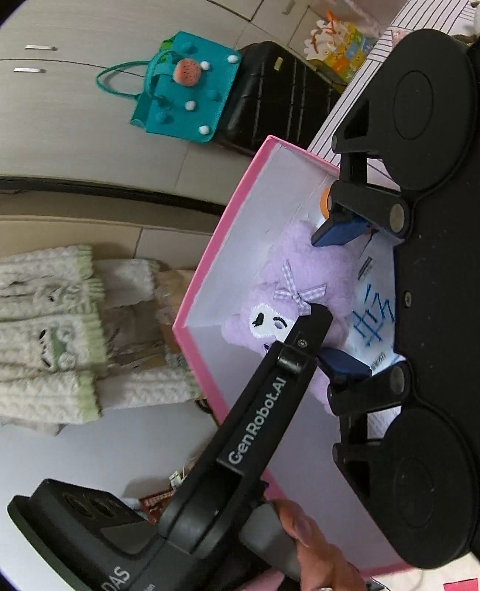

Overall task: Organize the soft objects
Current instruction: 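Lift the purple plush toy with the left tool and carry it over the pink box, then lower the purple plush toy into the pink box and open the left tool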

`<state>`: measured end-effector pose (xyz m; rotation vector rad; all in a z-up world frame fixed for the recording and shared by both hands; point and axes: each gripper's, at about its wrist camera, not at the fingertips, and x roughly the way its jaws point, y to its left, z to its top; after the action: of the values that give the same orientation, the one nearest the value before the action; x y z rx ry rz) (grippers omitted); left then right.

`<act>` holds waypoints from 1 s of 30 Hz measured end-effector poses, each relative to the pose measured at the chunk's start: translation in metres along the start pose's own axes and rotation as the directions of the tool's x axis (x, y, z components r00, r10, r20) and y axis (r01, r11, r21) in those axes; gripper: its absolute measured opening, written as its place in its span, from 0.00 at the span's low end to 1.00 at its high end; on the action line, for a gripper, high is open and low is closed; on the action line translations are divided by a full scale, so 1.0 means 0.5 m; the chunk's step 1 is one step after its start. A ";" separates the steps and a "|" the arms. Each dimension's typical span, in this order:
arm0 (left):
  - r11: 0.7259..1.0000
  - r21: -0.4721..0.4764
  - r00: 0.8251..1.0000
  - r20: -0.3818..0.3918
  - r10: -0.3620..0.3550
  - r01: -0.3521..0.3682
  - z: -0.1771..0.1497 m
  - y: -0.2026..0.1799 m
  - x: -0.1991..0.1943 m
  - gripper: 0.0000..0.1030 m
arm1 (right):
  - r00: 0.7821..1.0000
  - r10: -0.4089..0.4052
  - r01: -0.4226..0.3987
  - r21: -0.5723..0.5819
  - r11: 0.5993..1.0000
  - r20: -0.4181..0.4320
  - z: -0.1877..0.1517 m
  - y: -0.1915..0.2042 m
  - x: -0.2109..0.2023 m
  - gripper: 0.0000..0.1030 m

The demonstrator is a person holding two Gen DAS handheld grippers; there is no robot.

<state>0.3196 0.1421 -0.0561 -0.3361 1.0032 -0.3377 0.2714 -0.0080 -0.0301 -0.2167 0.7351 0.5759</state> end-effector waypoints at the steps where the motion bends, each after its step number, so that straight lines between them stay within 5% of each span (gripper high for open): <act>1: 1.000 -0.004 1.000 -0.007 0.004 -0.004 0.001 0.002 0.007 0.46 | 1.000 0.004 -0.004 0.008 1.000 -0.010 0.002 -0.005 0.007 0.63; 6: 0.989 0.118 0.996 0.008 0.089 -0.089 -0.004 -0.012 0.015 0.47 | 0.999 0.028 -0.028 -0.011 1.000 -0.045 -0.001 -0.007 0.023 0.55; 17: 0.983 0.130 0.992 0.024 0.128 -0.130 0.008 -0.010 0.029 0.47 | 0.994 -0.109 0.104 -0.138 0.985 -0.027 0.006 0.007 0.032 0.50; 30: 0.969 0.160 0.982 0.014 0.190 -0.190 0.000 -0.029 0.049 0.48 | 0.998 -0.064 0.066 -0.134 0.989 0.020 -0.031 0.005 -0.036 0.50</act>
<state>0.3297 0.1186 -0.0684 -0.0923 0.9945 -0.2428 0.2504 -0.0192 -0.0292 -0.3601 0.6722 0.5653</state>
